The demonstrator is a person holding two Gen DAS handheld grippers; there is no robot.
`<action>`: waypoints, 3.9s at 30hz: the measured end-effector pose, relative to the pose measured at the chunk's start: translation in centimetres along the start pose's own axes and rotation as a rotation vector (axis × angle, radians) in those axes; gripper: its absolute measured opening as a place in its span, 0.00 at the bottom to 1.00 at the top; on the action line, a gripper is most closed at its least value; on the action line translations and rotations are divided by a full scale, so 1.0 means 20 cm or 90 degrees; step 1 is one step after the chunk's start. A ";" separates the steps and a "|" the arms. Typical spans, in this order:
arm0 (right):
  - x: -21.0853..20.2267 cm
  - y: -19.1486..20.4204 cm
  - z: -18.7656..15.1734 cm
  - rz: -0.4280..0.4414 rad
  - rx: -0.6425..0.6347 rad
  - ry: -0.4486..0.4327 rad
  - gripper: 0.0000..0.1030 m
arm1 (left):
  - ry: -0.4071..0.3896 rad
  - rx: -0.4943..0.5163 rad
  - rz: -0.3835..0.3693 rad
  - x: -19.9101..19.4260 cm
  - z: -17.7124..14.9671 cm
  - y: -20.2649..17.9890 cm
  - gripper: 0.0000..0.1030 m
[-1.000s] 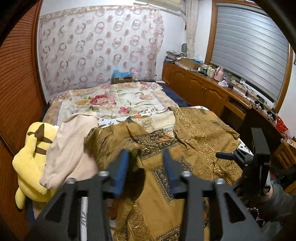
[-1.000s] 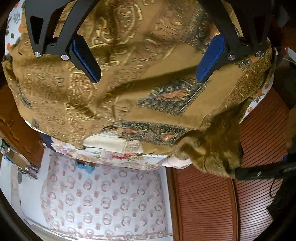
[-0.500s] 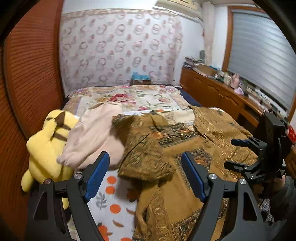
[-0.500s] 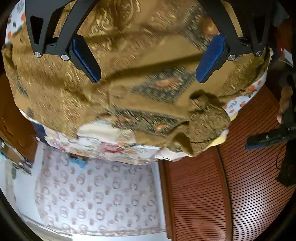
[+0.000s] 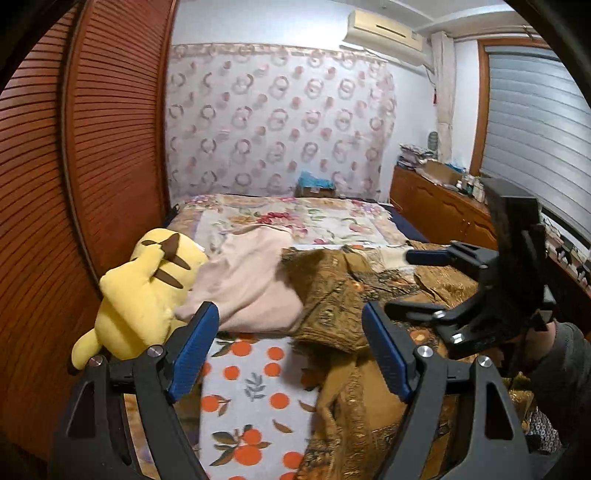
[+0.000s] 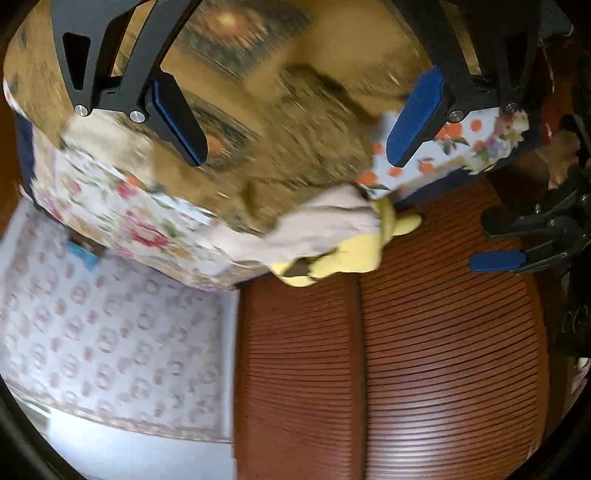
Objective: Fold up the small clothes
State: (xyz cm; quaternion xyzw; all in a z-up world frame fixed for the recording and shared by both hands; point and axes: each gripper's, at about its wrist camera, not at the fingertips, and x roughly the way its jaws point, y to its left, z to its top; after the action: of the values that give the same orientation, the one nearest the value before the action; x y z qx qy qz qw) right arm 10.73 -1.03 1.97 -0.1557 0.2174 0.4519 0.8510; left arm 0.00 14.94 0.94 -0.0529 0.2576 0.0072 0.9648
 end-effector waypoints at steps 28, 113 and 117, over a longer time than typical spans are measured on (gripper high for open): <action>0.26 -0.44 -0.09 -0.171 0.090 0.058 0.20 | 0.053 -0.033 -0.015 0.16 -0.16 0.04 0.78; -0.82 -1.22 -0.85 -0.376 0.313 0.173 0.06 | 0.265 0.159 -0.086 1.11 -0.19 -0.93 1.00; -0.83 -1.10 -0.77 -0.405 0.265 0.142 0.06 | 0.254 0.160 -0.079 1.10 -0.18 -0.93 1.00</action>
State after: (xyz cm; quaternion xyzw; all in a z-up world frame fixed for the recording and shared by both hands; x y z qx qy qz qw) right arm 17.33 -31.70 -1.19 -0.0876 0.3361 0.0924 0.9332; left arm 18.05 -4.25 -11.38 0.0516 0.4383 -0.0953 0.8923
